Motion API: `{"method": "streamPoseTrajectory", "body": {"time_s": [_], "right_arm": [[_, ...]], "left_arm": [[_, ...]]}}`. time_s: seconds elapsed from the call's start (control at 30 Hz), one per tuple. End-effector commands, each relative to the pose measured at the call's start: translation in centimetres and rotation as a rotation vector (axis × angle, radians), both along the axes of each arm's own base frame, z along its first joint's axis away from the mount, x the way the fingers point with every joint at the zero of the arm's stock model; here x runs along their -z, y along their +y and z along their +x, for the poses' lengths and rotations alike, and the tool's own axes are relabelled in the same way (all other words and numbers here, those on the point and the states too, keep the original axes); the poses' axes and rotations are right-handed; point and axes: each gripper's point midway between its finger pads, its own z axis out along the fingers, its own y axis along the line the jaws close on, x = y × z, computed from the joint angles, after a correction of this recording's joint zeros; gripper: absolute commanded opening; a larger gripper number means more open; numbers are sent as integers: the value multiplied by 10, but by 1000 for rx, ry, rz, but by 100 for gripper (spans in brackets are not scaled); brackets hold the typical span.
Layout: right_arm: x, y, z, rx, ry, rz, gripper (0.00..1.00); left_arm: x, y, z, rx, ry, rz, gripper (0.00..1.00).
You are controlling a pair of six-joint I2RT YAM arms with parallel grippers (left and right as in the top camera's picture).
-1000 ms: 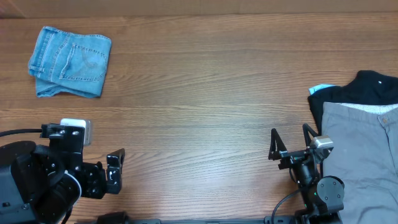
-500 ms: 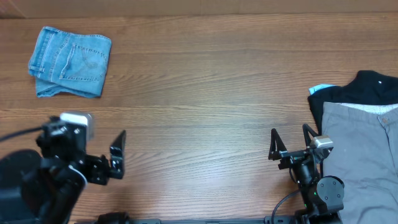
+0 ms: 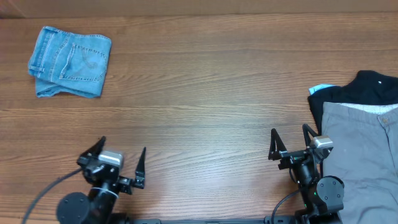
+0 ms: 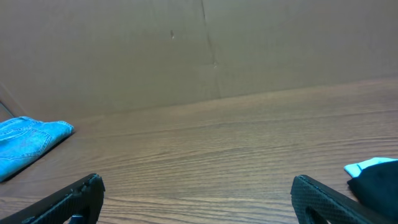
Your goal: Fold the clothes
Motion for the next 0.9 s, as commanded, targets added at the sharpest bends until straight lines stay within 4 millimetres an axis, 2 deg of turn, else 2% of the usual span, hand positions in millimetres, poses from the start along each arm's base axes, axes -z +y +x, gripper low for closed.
{"method": "streamPoseTrajectory", "body": {"time_s": [0.0,0.13,0.43,0.87], "right_arm": [[1,0,0,1,-7,0,100],[1,0,0,1,-7,0,100],[1,0,0,1,-7,0,100],[1,0,0,1,-7,0,100]], "left_arm": [[24,-6,3,35,-22,14,100],[49,-9,16,54,-9,10,100],[85,-15,37,76,-52,12,100],[84,-10,41,50,-71,21,100]]}}
